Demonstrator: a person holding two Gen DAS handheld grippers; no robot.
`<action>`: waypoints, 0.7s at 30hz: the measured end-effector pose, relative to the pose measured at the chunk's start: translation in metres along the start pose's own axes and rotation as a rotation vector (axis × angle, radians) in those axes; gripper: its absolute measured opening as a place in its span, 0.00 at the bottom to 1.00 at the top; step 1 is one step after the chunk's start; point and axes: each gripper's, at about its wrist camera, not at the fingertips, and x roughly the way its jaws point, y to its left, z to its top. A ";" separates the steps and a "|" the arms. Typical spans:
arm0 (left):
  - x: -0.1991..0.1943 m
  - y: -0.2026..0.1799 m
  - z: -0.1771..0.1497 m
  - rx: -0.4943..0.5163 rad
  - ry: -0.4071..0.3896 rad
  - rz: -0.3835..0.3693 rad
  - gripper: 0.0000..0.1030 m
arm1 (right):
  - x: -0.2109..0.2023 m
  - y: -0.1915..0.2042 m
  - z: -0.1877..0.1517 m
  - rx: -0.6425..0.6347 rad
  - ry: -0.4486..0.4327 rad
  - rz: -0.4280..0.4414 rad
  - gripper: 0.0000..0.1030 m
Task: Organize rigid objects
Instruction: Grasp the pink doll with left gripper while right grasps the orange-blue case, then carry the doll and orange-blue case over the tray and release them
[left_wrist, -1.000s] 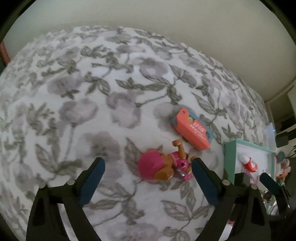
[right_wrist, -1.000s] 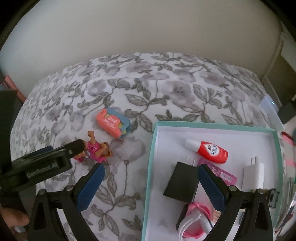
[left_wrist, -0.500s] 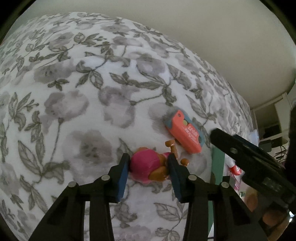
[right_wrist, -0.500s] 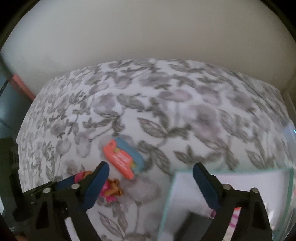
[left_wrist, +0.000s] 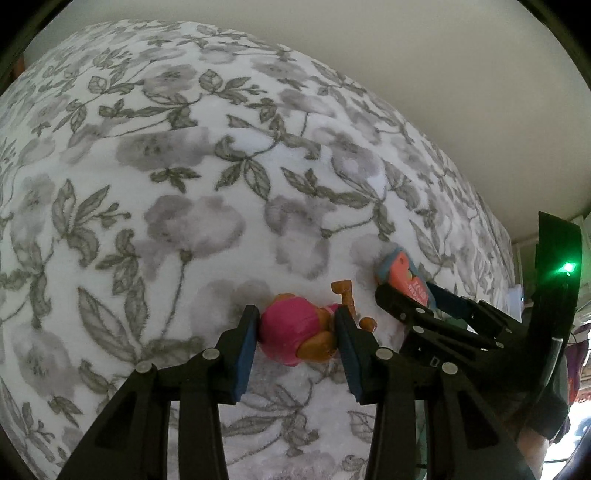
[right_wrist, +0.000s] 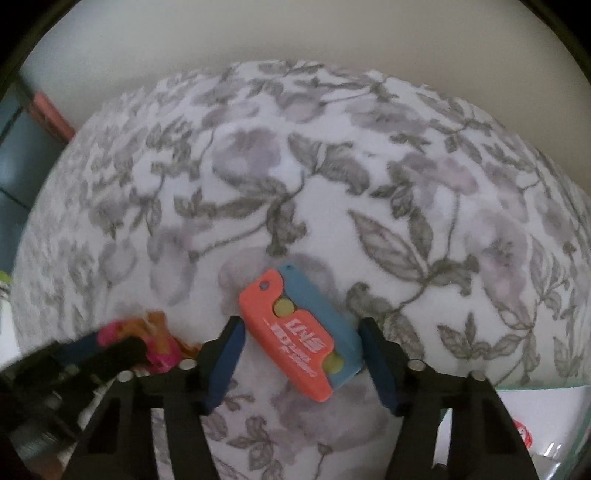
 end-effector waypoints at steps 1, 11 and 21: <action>0.000 -0.001 -0.001 0.003 0.001 0.001 0.42 | -0.001 -0.001 -0.001 0.007 -0.002 0.002 0.62; -0.031 -0.024 -0.012 0.040 -0.051 -0.018 0.42 | -0.051 -0.022 -0.042 0.100 -0.068 0.067 0.62; -0.071 -0.105 -0.061 0.239 -0.077 -0.105 0.42 | -0.137 -0.074 -0.125 0.233 -0.142 -0.007 0.62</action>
